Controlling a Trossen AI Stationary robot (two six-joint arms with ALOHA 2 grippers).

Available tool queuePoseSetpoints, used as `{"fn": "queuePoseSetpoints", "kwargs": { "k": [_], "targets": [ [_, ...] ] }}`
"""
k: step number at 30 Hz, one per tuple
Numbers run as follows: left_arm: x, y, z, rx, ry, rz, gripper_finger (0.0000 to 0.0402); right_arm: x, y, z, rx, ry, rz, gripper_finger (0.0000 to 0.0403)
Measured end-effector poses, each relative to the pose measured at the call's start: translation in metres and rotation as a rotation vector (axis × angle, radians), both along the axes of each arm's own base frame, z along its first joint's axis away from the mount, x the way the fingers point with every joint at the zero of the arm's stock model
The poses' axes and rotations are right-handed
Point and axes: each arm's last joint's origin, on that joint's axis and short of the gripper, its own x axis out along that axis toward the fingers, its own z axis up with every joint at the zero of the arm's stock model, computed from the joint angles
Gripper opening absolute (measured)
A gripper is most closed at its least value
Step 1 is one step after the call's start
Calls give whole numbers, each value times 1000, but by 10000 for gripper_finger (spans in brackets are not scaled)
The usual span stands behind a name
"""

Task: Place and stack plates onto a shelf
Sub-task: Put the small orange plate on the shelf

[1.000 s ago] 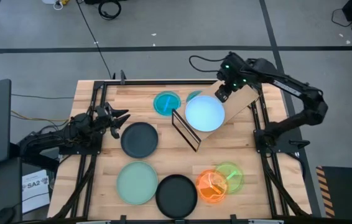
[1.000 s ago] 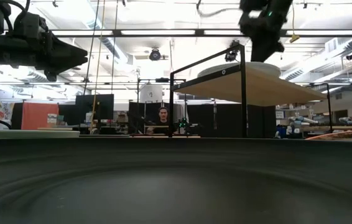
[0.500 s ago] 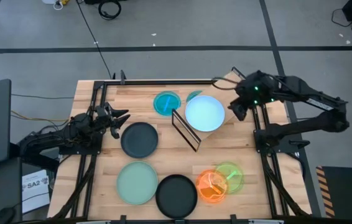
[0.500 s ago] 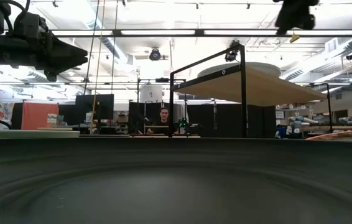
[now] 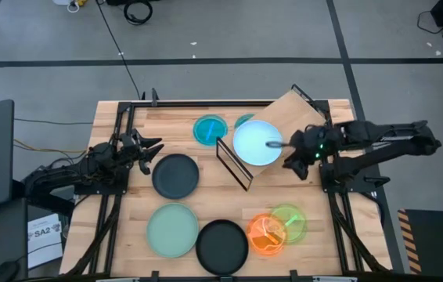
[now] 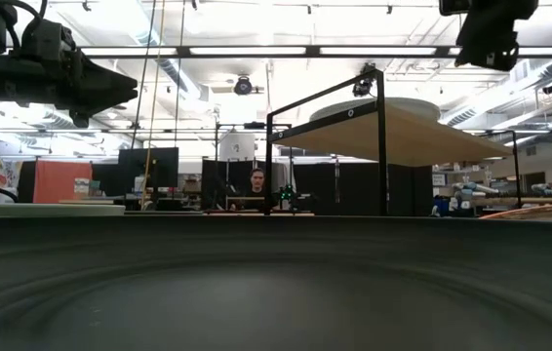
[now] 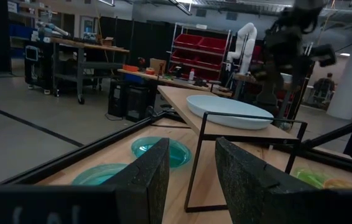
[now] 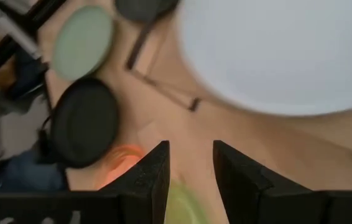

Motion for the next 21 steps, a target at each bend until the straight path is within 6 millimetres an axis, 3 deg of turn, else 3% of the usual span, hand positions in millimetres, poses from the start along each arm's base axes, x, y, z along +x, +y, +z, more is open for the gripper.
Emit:
{"fn": "queuePoseSetpoints", "kwargs": {
  "k": [9,21],
  "targets": [
    [0,0,0,0,2,0,137,2,38,-28,83,-9,110,128],
    [0,0,0,-1,2,0,137,1,71,-67,200,-22,190,128]
  ]
}}
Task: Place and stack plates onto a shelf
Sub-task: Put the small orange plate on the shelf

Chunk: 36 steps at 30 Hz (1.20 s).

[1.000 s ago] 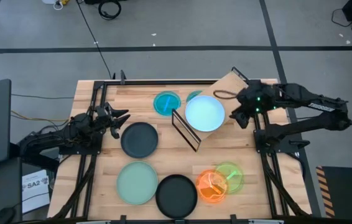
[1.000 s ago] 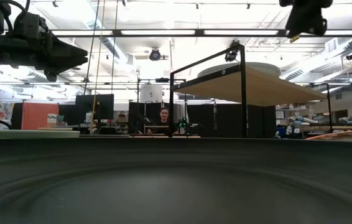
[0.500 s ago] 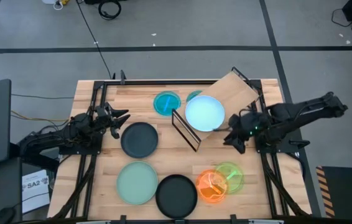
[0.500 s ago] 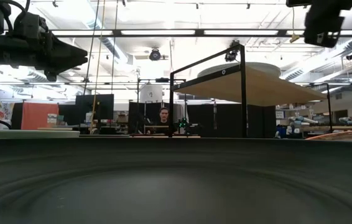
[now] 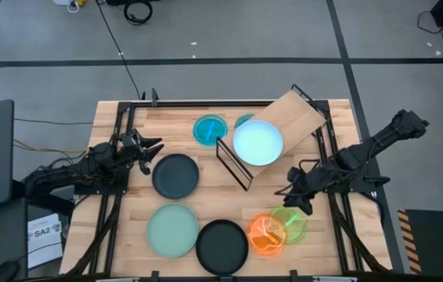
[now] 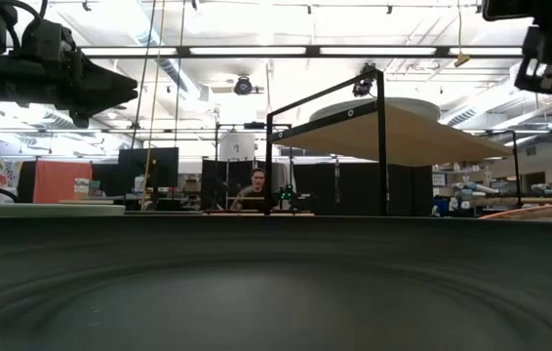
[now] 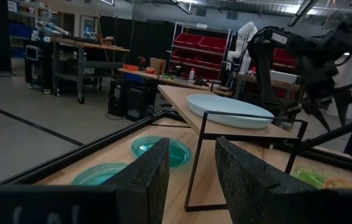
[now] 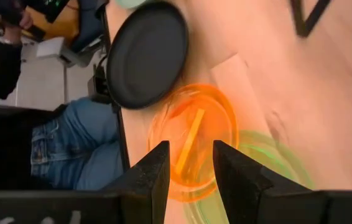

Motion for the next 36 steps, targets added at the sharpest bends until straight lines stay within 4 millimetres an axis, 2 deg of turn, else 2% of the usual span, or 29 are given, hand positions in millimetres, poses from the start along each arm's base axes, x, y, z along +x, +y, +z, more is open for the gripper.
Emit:
{"fn": "queuePoseSetpoints", "kwargs": {
  "k": [8,21,36],
  "targets": [
    [0,0,0,0,1,0,137,5,13,-24,5,102,-7,128],
    [0,0,0,-1,1,0,137,18,26,-58,-81,268,-14,128],
    [0,0,0,-1,1,0,137,32,35,-77,-88,295,-6,128]
  ]
}}
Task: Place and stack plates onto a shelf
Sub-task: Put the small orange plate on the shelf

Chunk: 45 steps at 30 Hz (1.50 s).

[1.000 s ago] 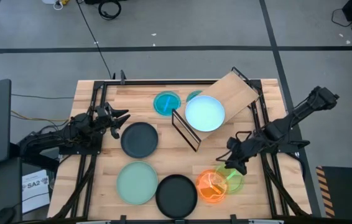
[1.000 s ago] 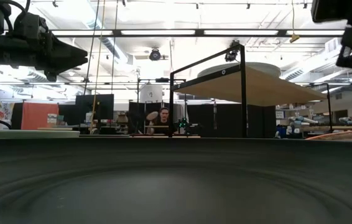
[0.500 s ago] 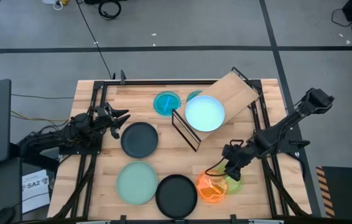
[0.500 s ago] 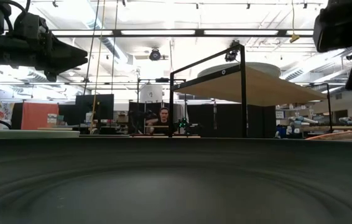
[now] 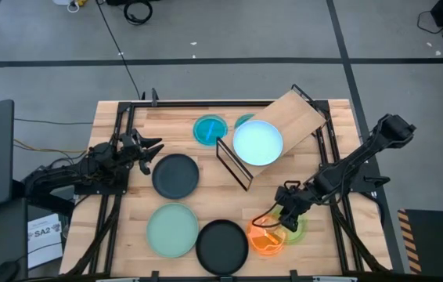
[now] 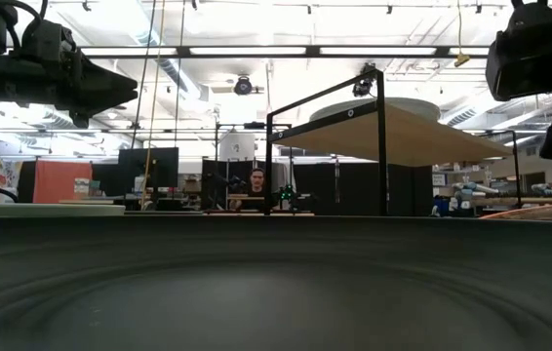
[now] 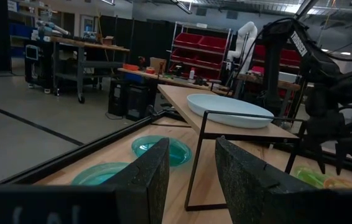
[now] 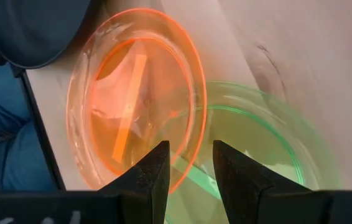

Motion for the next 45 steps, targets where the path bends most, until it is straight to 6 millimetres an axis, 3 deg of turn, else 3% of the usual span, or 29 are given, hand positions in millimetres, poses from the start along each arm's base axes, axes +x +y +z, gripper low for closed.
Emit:
{"fn": "queuePoseSetpoints", "kwargs": {
  "k": [15,28,45],
  "targets": [
    [0,0,0,-1,3,0,137,8,10,-20,2,46,32,128],
    [0,0,0,-1,3,0,137,8,10,-22,10,54,37,124],
    [0,0,0,-1,3,0,137,8,10,-21,7,53,34,24]
  ]
}}
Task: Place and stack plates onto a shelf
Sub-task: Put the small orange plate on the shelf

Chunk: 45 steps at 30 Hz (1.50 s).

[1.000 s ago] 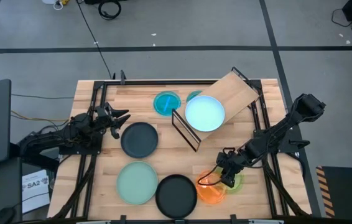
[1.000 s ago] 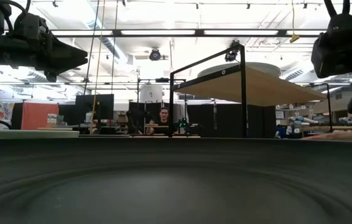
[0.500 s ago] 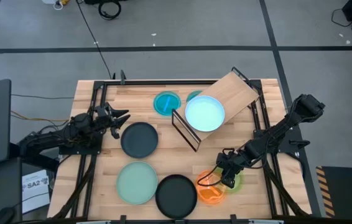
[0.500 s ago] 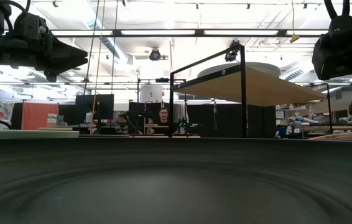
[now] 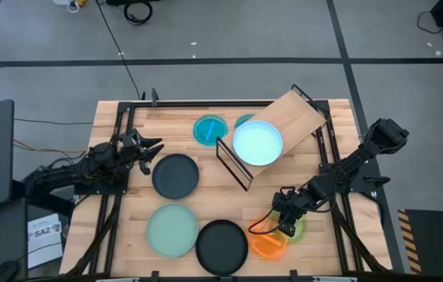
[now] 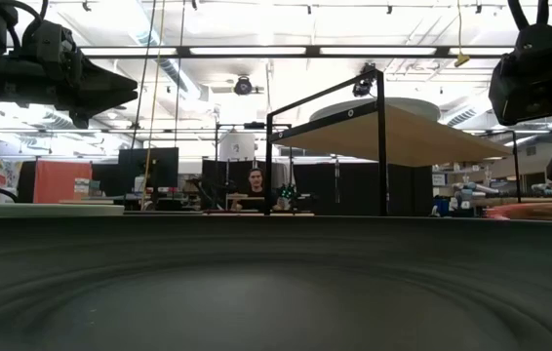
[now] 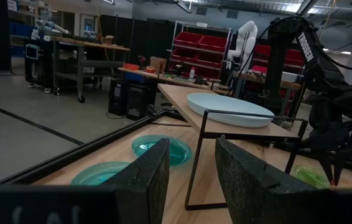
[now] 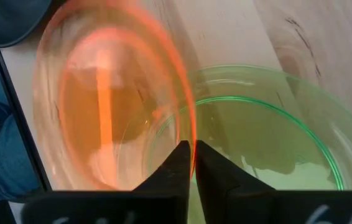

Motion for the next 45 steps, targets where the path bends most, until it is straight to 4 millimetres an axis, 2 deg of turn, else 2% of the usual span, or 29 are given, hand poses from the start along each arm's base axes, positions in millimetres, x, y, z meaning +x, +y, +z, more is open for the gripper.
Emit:
{"fn": "queuePoseSetpoints", "kwargs": {
  "k": [5,25,36,45],
  "targets": [
    [0,0,0,0,0,0,137,0,0,0,0,0,0,7],
    [0,0,0,0,0,0,137,3,-6,4,79,36,-12,8],
    [0,0,0,0,0,0,137,-9,-24,45,171,-84,-11,8],
    [0,0,0,0,0,0,137,-23,-54,84,252,-256,-100,7]
  ]
}}
